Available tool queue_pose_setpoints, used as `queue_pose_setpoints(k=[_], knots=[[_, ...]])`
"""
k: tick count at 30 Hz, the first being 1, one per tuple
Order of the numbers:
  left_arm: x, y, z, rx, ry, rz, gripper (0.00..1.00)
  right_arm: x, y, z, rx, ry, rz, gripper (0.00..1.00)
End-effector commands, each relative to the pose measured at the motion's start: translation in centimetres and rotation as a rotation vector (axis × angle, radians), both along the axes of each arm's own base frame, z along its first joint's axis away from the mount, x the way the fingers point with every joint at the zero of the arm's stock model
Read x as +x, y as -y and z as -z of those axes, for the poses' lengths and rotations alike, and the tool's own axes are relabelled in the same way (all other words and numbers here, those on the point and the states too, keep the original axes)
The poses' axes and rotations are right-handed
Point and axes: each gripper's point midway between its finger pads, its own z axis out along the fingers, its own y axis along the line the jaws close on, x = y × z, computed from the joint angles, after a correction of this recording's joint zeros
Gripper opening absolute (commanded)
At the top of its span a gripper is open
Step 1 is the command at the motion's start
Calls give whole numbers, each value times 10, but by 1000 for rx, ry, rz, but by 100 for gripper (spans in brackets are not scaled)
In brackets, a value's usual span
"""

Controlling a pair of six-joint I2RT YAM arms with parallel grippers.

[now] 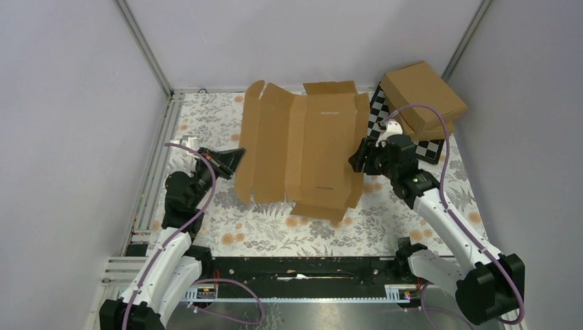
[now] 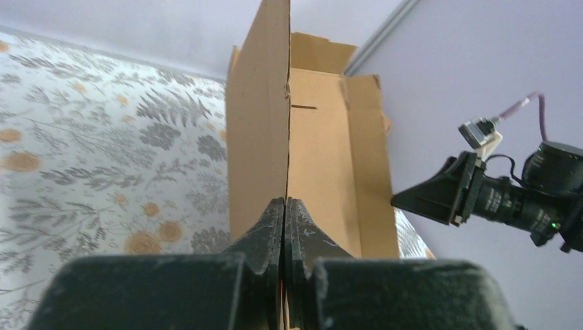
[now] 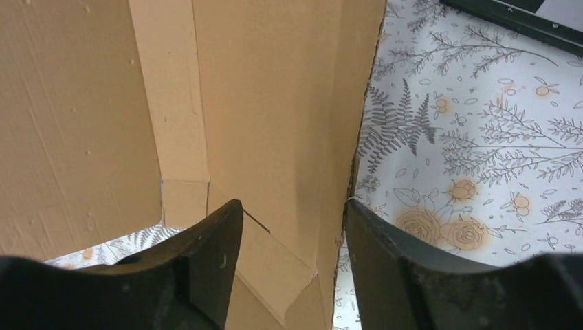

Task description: Fold the paper box

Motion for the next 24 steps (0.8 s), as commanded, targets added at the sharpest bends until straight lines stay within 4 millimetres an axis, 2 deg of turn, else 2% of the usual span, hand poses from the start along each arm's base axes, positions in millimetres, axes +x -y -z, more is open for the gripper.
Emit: queue_pose_setpoints(k=[1,5,9,12,15,18,22,24], knots=[[-9,20,6,46,15,73,0,8,4,2,-26,87,11,65],[-17,31,12,83,14,94,0,14,1,9,1,80,27,70],[-29,36,6,110,60,90,0,18,-4,8,31,59,31,71],[-35,38,5,125,79,94,0,21,1,9,35,52,80,75],[-40,41,5,129,88,101,0,27,20,16,-13,41,189,81],[-42,42,4,137,90,103,0,38,47,26,-68,18,282,79],[-44,44,6,145,101,110,0,53,63,39,-21,-27,310,77],[-44,44,6,151,102,109,0,59,73,40,-22,-33,335,79]])
